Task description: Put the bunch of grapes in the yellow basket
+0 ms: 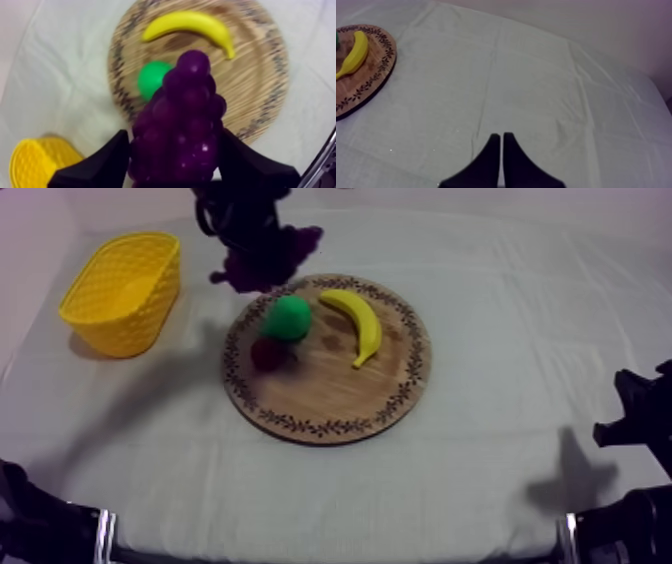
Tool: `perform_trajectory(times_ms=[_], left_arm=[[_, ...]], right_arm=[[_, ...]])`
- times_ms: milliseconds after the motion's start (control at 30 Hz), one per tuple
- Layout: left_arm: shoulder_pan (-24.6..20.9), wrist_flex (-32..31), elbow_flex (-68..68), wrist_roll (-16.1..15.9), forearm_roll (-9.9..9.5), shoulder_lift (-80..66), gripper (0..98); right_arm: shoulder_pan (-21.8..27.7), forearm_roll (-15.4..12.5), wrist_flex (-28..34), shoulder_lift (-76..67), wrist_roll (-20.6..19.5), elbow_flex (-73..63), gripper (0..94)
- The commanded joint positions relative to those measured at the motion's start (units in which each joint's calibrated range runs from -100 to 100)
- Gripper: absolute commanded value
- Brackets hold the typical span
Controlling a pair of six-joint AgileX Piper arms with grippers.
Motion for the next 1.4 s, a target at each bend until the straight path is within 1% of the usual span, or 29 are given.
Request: perform_trajectory(times_ms=[0,367,600,933,1133,1367], left_arm=[[-3.49,-0.07,1.35,-0.32,-0.01,-0.30,51.5],[-15.88,-0.10,4.44,-2.32,-0.24,-2.17,51.2],[-21.21,-0.08,3.28,-2.54,-0.82,-2.98,50.5],[-25.08,0.51,1.33,-1.88,-1.52,-3.71,50.7],[-25.78,0.54,-0.02,-1.58,-1.79,-2.55,51.2],[-26.04,0.02,-1.02,-0.93,-1.70,2.20,51.5]], right_arm=[[0.02,0.03,0.00,0.00,-0.01,-0.04,0.3],[0.02,0.03,0.00,0.00,-0.01,-0.04,0.3],[0.02,0.03,0.00,0.00,-0.01,-0.04,0.3],[0.02,0.03,0.00,0.00,-0.01,-0.04,0.3],[0.02,0.03,0.00,0.00,-0.01,-0.04,0.3],[0.02,0.03,0.00,0.00,-0.01,-0.04,0.3]])
